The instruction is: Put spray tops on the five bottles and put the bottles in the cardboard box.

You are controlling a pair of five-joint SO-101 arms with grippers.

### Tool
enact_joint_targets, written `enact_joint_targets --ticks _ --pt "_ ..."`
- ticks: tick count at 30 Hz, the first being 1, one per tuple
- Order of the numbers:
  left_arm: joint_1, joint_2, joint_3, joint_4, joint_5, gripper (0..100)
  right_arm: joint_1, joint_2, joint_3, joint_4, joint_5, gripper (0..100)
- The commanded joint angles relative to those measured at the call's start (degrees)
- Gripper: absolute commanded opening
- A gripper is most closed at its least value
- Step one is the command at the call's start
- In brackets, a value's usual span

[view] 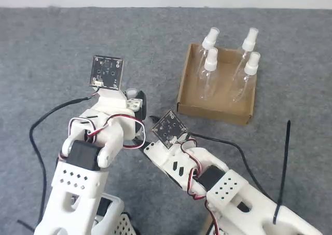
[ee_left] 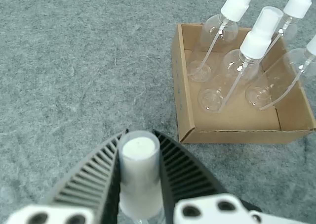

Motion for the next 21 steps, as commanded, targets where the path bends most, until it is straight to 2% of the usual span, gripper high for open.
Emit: enact_joint_targets --ticks 1,21 --pt "-0.3 -0.8 -0.2 -0.7 -0.8 1 0.1 0.1 -0.3 0.2 -0.8 0.6" --pt "0.0 -0.7 -0.6 -0.7 -1.1 1 0.1 0.0 -0.5 0.2 -0.8 0.6"
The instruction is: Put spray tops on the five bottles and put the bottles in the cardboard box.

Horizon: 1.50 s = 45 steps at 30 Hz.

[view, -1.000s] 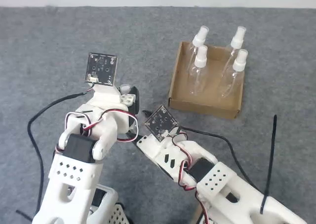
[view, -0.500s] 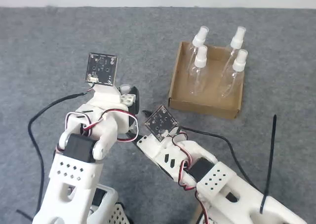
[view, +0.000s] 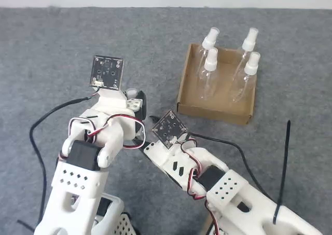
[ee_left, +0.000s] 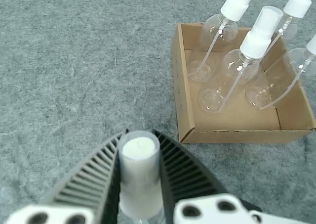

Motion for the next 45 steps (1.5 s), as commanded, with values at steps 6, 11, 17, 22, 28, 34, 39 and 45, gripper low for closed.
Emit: enact_joint_targets --ticks 6,11,17,22,28,34,39,45 --pt "0.0 -0.7 -0.8 -0.8 -1.0 1 0.1 0.0 -0.4 -0.1 -1.3 0.6" --pt "-0.4 -0.8 -2.6 -0.6 -1.0 1 0.1 0.0 -0.6 -0.3 -6.9 0.6" --pt "0.0 -0.8 -3.1 -0.4 -1.1 1 0.1 0.0 -0.7 -1.6 -7.0 0.6" --pt "0.0 -0.8 -3.2 -0.4 -1.1 1 0.1 0.0 -0.3 -3.7 -7.0 0.6" --pt "-0.4 -0.8 -3.4 -0.4 -1.1 1 0.1 0.0 -0.3 -4.1 -7.0 0.6" --pt "-0.4 -1.7 -3.4 -0.4 -1.0 1 0.1 0.0 -0.4 -4.4 -7.0 0.6" --pt "-0.4 -9.1 -2.1 1.0 -1.0 1 0.0 0.0 1.1 -8.9 -6.9 0.6" --pt "-0.4 -13.1 0.8 0.4 -1.2 1 -0.1 0.0 1.2 -9.4 -6.9 0.6"
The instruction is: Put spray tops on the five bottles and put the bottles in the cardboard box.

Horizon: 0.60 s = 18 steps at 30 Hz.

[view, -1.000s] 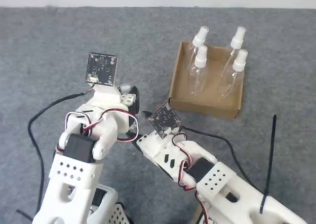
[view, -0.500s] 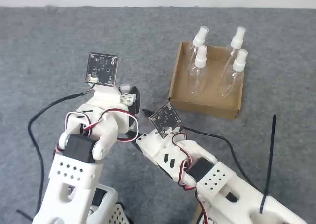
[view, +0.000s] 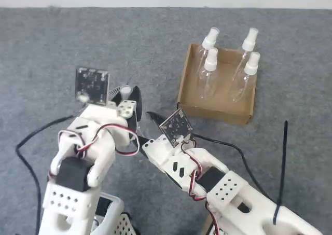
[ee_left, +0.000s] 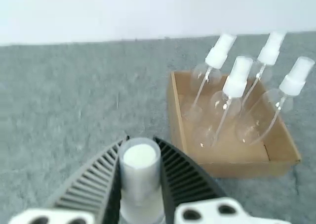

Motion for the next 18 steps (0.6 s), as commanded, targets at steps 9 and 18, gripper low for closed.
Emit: enact_joint_targets --ticks 9,18 --pt "-0.1 3.0 -1.9 -0.4 -2.7 17 0.0 0.0 -0.5 -1.1 -0.5 0.6" --pt "-13.2 -0.5 -12.9 6.2 -3.0 19 0.0 0.0 -0.4 -0.9 -0.4 0.6"
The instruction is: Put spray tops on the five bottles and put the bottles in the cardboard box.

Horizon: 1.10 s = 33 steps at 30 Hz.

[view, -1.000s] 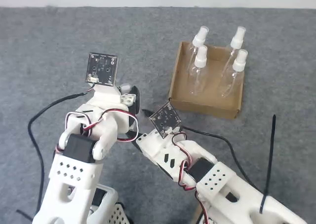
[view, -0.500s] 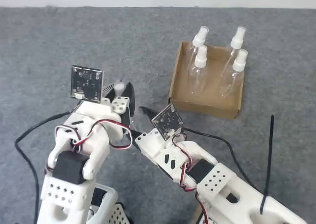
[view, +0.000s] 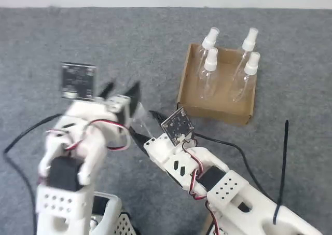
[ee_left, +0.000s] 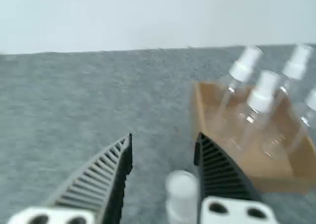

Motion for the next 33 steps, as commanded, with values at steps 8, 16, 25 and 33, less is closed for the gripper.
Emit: enact_joint_targets --ticks 8,16,25,33 --pt "1.2 5.0 4.8 -4.0 -2.9 19 0.0 0.0 0.2 -0.8 -0.3 0.6" --pt "2.3 10.8 7.3 -6.2 -3.4 16 0.1 0.0 0.6 -0.8 -0.3 0.6" --pt "-2.5 10.7 0.3 -4.6 -3.3 15 3.3 -0.1 0.0 -0.8 -0.2 0.6" --pt "-5.3 8.4 -5.2 2.5 -3.3 15 10.0 -0.1 -7.2 9.0 -0.6 0.6"
